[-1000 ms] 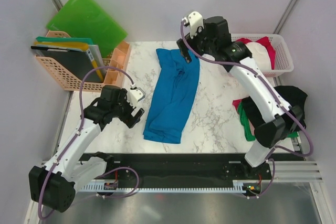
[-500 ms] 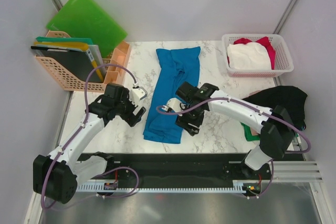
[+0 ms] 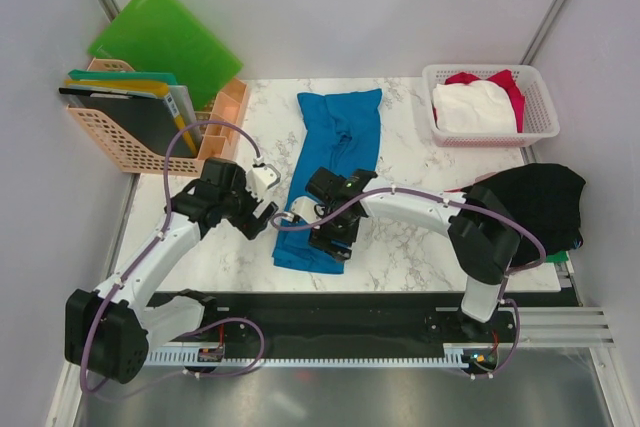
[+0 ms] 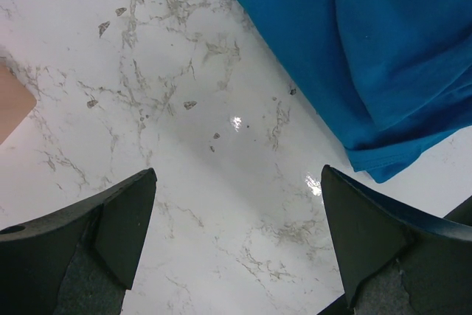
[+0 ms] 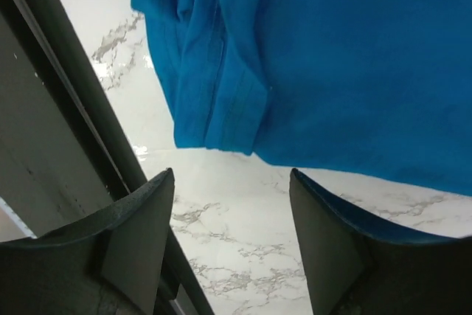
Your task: Fold and stack the t-shirts
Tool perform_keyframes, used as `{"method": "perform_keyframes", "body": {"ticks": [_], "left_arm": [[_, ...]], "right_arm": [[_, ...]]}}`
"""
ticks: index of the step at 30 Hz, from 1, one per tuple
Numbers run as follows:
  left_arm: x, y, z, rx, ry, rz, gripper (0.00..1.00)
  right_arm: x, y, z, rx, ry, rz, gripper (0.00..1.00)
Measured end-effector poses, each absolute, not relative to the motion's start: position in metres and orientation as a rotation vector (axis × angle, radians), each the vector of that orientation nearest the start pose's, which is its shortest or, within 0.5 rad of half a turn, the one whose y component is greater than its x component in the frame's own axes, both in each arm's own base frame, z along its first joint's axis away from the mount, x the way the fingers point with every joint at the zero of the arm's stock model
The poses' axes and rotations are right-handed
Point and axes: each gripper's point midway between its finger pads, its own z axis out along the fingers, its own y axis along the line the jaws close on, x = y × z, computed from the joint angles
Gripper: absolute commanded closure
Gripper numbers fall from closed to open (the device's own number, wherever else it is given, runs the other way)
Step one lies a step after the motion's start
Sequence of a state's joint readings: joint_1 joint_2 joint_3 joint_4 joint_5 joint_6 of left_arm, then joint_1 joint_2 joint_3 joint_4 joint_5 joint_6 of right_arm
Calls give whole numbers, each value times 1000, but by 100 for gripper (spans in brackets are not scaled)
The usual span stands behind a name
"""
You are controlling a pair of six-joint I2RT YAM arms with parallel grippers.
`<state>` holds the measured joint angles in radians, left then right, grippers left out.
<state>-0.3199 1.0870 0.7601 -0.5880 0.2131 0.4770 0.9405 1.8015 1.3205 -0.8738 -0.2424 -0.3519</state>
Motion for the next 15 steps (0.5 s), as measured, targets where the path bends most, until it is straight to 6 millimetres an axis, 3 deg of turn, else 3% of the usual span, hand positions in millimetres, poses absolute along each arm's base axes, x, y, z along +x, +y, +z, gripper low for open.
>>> {"method": "perform_keyframes", "body": {"ticks": [9, 15], "left_arm": [[252, -102, 106, 1037, 2233, -192, 0], [253, -100, 106, 1037, 2234, -180, 0]], "right_arm": [[180, 331, 65, -1841, 2249, 492, 33], [169, 336, 49, -1897, 2264, 499, 34]]}}
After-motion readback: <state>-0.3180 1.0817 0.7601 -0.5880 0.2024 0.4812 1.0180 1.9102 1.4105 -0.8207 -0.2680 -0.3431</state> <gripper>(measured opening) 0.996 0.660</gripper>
